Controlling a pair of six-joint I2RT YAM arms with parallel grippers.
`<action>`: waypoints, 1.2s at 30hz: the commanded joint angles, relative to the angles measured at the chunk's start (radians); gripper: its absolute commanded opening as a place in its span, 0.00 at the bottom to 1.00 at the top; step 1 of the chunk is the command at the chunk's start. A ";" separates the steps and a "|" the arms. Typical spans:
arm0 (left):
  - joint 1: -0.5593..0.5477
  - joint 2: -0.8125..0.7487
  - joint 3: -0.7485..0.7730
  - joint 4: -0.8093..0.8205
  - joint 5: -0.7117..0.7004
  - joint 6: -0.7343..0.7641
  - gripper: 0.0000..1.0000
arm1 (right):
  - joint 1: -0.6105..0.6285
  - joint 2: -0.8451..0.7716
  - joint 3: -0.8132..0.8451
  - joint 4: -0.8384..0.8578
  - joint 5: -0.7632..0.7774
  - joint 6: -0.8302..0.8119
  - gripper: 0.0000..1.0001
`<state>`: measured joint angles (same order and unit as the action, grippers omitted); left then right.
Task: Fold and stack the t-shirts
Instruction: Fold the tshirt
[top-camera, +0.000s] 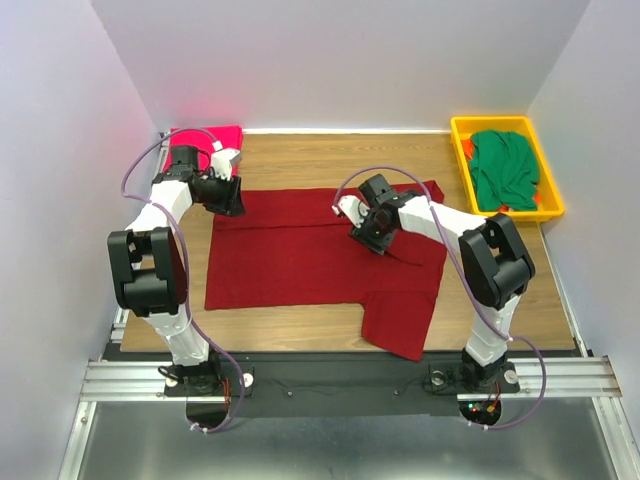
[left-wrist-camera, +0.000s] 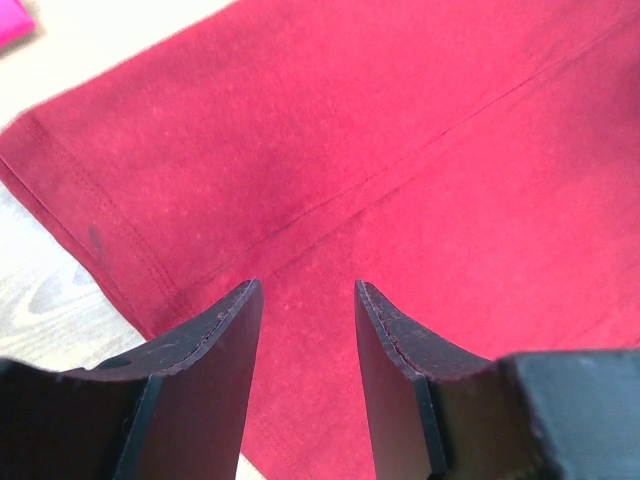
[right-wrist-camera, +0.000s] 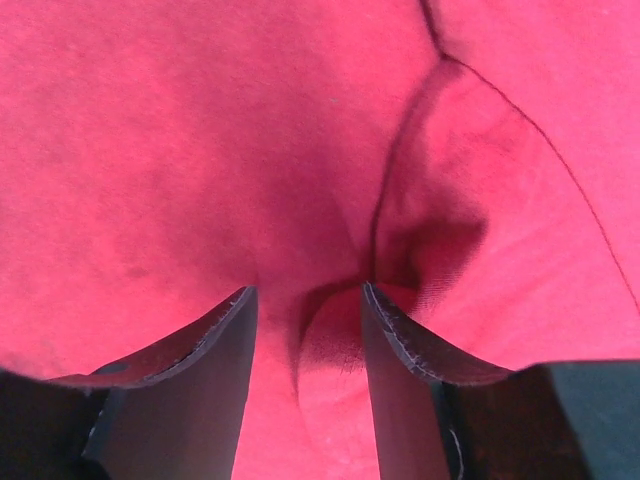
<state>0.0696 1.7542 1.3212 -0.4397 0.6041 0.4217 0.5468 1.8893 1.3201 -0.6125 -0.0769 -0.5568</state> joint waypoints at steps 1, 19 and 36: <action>0.006 -0.050 -0.014 0.009 0.000 0.017 0.54 | -0.027 -0.076 -0.001 0.031 0.043 -0.028 0.52; 0.012 -0.019 0.009 0.004 -0.004 0.008 0.54 | -0.146 -0.048 0.008 0.033 0.023 -0.078 0.47; 0.010 -0.012 0.010 0.001 -0.004 -0.004 0.54 | -0.125 -0.165 0.027 0.013 -0.176 -0.058 0.34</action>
<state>0.0742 1.7546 1.3148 -0.4385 0.5922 0.4244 0.4038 1.7504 1.3140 -0.6128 -0.2020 -0.6235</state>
